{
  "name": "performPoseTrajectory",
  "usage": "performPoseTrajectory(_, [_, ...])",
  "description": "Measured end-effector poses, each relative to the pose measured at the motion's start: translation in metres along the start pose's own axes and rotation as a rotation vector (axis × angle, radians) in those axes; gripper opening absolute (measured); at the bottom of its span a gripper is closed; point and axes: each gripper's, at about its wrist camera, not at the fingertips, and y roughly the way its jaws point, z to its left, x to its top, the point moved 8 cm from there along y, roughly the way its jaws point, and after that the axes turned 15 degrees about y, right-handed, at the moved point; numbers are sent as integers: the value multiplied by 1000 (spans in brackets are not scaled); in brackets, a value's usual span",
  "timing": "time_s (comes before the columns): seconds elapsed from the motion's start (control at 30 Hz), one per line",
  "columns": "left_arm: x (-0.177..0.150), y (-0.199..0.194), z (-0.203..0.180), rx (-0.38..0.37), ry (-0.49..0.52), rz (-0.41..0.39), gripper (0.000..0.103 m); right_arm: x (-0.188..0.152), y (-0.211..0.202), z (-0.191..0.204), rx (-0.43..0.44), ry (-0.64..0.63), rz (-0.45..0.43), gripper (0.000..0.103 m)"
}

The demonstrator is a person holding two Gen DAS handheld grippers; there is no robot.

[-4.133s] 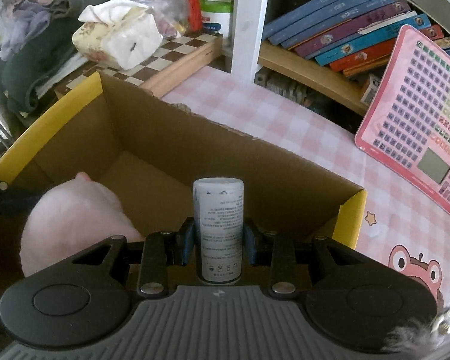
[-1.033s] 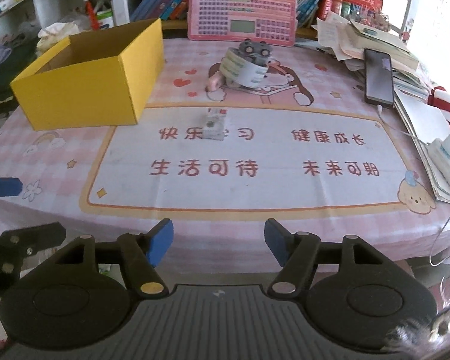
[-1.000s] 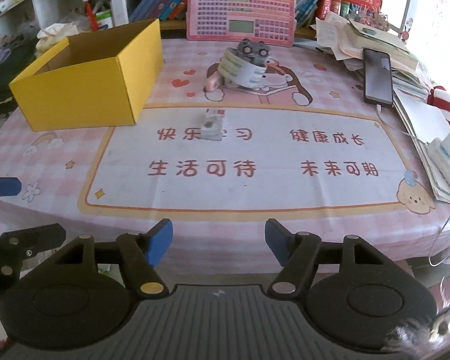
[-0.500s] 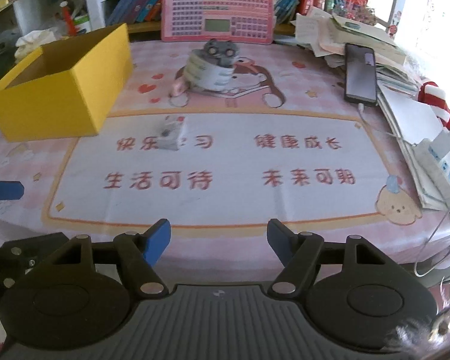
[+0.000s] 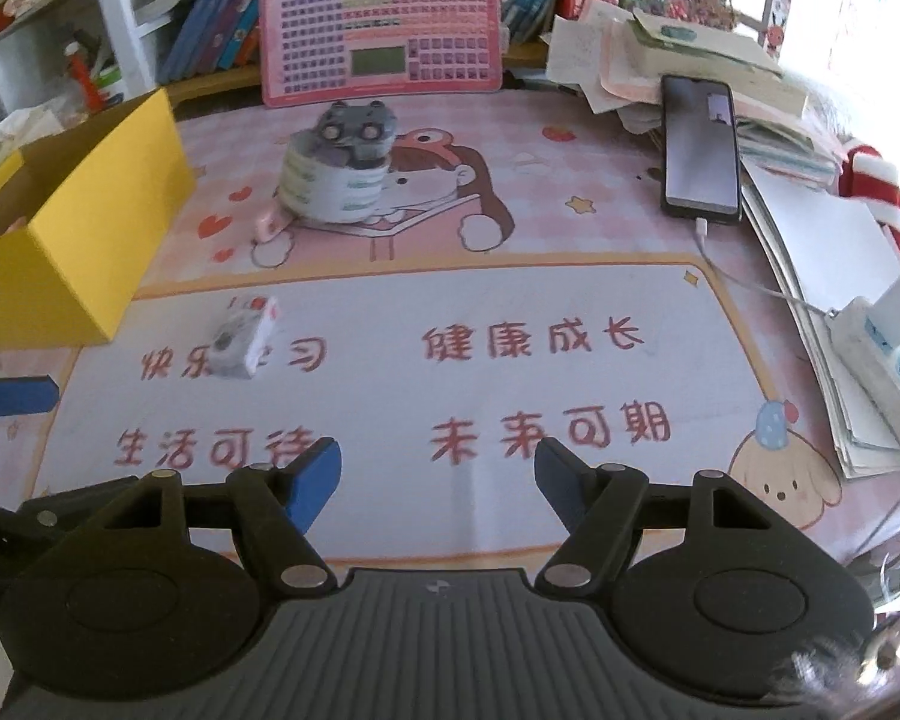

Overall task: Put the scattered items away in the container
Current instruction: 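Move both grippers toward the grey toy car on the tape roll and white card box, then close right gripper on the grey toy car while left gripper grasps the white card box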

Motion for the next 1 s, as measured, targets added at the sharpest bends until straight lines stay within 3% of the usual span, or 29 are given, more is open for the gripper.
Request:
performPoseTrajectory(0.33, [30, 29, 13, 47, -44, 16, 89, 28, 26, -11, 56, 26, 29, 70])
performPoseTrajectory(0.73, [37, 61, 27, 76, -97, 79, 76, 61, 57, -3, 124, 16, 48, 70])
performPoseTrajectory(1.0, [40, 91, 37, 76, -136, 128, 61, 93, 80, 21, 184, -15, 37, 70])
